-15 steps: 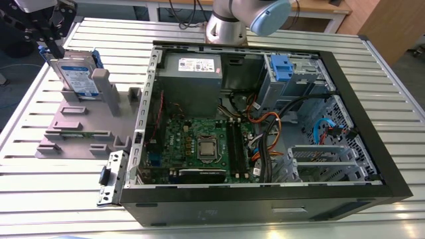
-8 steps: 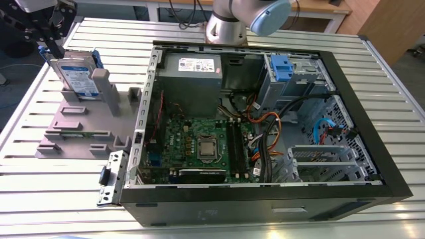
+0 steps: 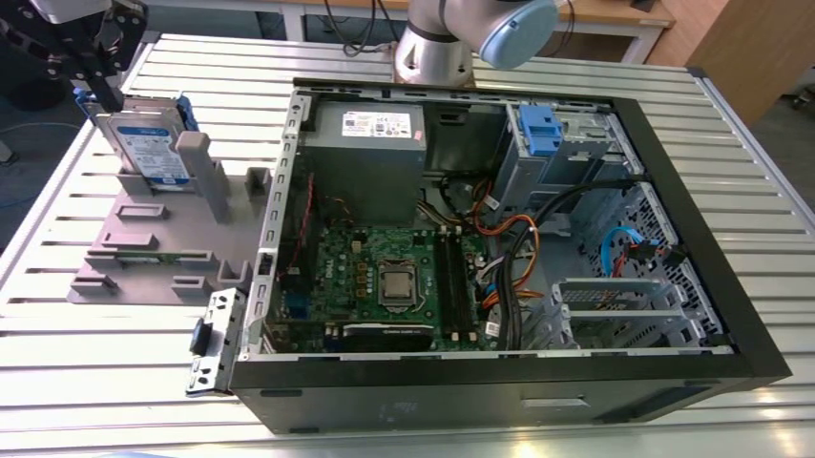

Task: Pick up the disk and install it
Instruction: 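Pick up the disk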

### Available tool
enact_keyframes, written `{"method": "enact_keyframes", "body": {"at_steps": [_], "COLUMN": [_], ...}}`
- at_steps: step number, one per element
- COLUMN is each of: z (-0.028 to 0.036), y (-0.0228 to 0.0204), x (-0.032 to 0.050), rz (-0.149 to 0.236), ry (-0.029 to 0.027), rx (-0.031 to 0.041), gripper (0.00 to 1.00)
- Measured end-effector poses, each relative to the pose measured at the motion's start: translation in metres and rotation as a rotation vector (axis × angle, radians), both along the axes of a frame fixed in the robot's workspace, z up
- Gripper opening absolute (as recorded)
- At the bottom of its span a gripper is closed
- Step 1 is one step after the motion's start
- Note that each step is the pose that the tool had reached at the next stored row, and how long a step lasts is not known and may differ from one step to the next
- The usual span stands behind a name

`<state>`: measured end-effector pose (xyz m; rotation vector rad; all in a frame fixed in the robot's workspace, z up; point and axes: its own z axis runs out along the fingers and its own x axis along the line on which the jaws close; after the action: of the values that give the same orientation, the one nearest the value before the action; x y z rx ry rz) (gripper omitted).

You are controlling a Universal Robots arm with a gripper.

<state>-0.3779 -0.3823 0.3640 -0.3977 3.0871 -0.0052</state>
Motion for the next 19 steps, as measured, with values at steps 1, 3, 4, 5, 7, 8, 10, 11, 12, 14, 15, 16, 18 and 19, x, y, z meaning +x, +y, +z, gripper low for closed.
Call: {"method": "enact_keyframes", "body": {"at_steps": [1, 3, 4, 5, 7, 8, 10, 11, 12, 14, 15, 16, 18, 19], "z": [0.0000, 0.0000, 0.0000, 0.0000, 0.0000, 0.0000, 0.0000, 0.0000, 0.0000, 0.0000, 0.0000, 0.0000, 0.0000, 0.0000], "y": [0.0000, 0.0000, 0.0000, 0.0000, 0.0000, 0.0000, 0.0000, 0.0000, 0.0000, 0.0000, 0.0000, 0.0000, 0.0000, 0.0000], "x": [0.0000, 0.0000, 0.0000, 0.0000, 0.0000, 0.0000, 0.0000, 0.0000, 0.0000, 0.0000, 0.0000, 0.0000, 0.0000, 0.0000], "rz": [0.001, 0.003, 0.005, 0.006, 0.008, 0.009, 0.011, 0.013, 0.014, 0.016, 0.017, 0.019, 0.021, 0.022], "ry": [0.0000, 0.0000, 0.0000, 0.0000, 0.0000, 0.0000, 0.0001, 0.0000, 0.0000, 0.0000, 0.0000, 0.0000, 0.0000, 0.0000], "rx": [0.0000, 0.0000, 0.0000, 0.0000, 0.0000, 0.0000, 0.0000, 0.0000, 0.0000, 0.0000, 0.0000, 0.0000, 0.0000, 0.0000], "gripper": [0.11, 0.11, 0.11, 0.11, 0.11, 0.11, 0.11, 0.11, 0.11, 0.11, 0.11, 0.11, 0.11, 0.11]}}
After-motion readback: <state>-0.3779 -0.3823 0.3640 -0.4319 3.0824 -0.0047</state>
